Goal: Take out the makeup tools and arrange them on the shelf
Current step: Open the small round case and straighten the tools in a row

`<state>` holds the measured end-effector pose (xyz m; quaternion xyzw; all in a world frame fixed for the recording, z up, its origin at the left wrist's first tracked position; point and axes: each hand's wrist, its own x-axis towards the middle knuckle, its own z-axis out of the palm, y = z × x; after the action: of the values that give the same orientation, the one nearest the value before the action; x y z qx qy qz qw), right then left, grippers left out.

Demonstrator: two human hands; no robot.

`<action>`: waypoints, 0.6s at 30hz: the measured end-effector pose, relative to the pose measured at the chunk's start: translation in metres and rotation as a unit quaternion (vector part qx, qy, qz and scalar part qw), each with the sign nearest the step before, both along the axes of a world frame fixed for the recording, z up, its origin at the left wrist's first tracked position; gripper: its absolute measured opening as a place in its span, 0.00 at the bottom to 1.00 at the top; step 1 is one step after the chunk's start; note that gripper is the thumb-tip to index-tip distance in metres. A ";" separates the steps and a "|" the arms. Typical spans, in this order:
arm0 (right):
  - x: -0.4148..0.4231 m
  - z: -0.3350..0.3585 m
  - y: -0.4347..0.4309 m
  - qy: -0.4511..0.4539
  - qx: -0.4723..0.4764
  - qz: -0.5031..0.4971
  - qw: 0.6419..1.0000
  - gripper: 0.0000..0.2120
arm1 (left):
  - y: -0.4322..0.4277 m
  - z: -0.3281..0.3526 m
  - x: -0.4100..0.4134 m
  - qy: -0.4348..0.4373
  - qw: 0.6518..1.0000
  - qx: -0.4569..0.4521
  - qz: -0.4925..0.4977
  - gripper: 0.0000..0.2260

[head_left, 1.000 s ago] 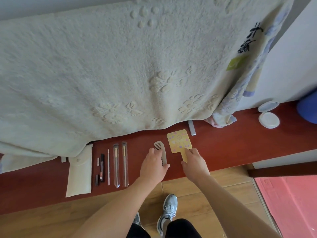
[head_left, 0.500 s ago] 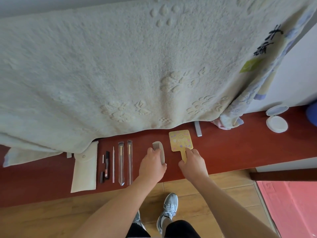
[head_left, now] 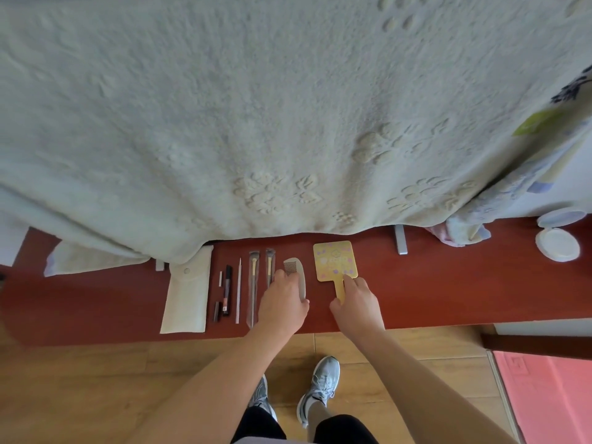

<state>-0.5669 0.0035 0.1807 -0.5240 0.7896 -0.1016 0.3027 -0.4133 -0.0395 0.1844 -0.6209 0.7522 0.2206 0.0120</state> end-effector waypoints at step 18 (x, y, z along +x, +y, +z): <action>0.016 -0.005 -0.001 0.017 0.006 0.026 1.000 0.20 | 0.001 -0.004 0.008 -0.002 1.000 -0.011 -0.011 0.19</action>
<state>-0.5512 0.0027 0.1753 -0.5442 0.7812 -0.0802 0.2951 -0.4051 -0.0390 0.1806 -0.6128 0.7616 0.2106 0.0089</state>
